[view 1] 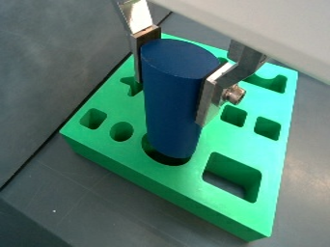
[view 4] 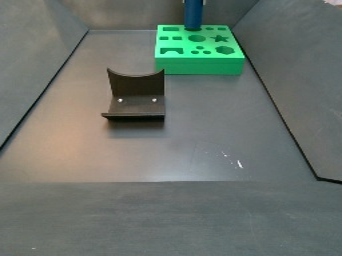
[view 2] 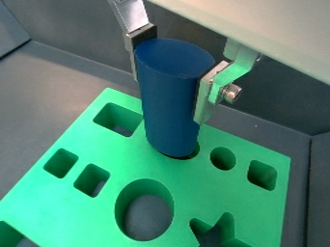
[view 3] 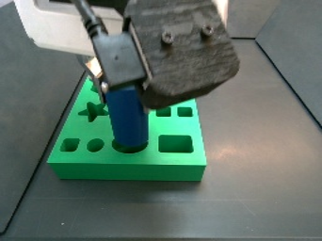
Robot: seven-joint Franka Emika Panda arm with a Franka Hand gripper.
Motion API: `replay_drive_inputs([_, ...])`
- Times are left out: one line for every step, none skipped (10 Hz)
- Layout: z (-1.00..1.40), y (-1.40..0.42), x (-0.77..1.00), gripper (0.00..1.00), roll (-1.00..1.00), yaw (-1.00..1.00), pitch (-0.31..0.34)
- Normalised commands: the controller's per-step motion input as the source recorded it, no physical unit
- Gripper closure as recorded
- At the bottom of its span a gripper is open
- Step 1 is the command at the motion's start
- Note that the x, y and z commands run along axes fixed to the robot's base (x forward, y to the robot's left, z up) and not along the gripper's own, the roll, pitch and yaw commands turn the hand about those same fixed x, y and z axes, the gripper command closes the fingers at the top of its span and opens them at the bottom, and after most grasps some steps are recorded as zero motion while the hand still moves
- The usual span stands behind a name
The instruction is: Insert the oval object.
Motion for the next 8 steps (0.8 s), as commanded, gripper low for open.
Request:
replay_drive_inputs([-0.31,0.00,-0.09,1.00,-0.04,-0.17,-0.031])
replay_drive_inputs([-0.35,-0.03,-0.07,1.00,-0.05,-0.18,-0.043])
replay_drive_inputs([-0.34,-0.09,0.00,1.00,-0.07,-0.19,-0.037])
replay_drive_inputs([-0.37,-0.09,0.10,1.00,-0.07,-0.21,-0.017])
replay_drive_inputs([-0.38,-0.08,0.29,1.00,-0.03,-0.19,0.000])
replay_drive_inputs([-0.39,-0.05,0.21,1.00,0.00,-0.19,0.000])
replay_drive_inputs([-0.41,-0.06,0.00,1.00,0.00,-0.16,0.000])
replay_drive_inputs([-0.48,-0.03,0.00,1.00,0.00,-0.07,-0.024])
